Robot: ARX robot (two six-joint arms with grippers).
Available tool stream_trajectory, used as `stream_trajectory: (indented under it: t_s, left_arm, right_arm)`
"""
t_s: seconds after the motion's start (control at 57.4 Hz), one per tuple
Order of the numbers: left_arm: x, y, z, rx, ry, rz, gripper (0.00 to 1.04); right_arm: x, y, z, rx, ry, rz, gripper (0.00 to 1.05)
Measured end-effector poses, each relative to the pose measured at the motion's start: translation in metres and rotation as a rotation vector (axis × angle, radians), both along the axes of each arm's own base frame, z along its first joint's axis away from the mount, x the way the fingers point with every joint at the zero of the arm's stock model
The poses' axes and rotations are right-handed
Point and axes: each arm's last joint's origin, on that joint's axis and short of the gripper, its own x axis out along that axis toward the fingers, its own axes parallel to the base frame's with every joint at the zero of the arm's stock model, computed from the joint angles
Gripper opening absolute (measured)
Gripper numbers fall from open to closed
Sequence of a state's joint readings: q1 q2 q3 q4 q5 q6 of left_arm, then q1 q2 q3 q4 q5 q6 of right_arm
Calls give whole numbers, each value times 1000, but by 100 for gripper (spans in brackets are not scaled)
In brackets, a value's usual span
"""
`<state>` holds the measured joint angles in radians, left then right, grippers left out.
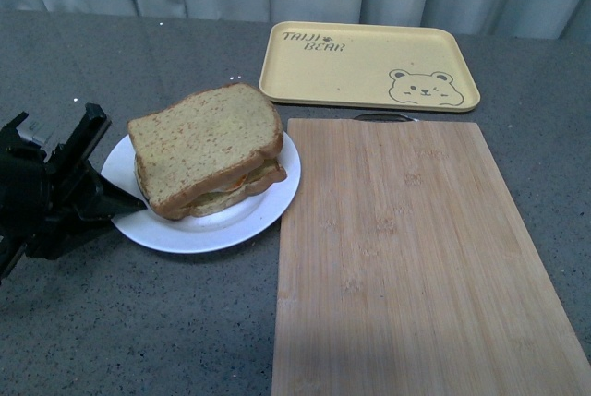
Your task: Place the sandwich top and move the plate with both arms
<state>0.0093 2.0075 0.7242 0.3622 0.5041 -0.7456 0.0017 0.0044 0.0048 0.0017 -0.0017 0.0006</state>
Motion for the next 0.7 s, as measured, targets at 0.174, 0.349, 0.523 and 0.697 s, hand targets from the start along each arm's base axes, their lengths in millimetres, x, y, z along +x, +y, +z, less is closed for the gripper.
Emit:
stream_trajectory:
  t_s: [0.174, 0.349, 0.523, 0.697]
  left_arm:
    - [-2, 2, 7, -98, -79, 14, 4]
    - [-1, -3, 14, -172, -122, 69, 4]
    - [12, -22, 32, -223, -162, 97, 4]
    - [45, -69, 54, -241, -204, 94, 4]
  right_arm:
    - [0, 0, 0, 0, 0, 0, 95]
    - [0, 0, 0, 0, 0, 0, 95]
    - [0, 0, 0, 0, 0, 0, 95]
    - [0, 0, 0, 0, 0, 0, 95]
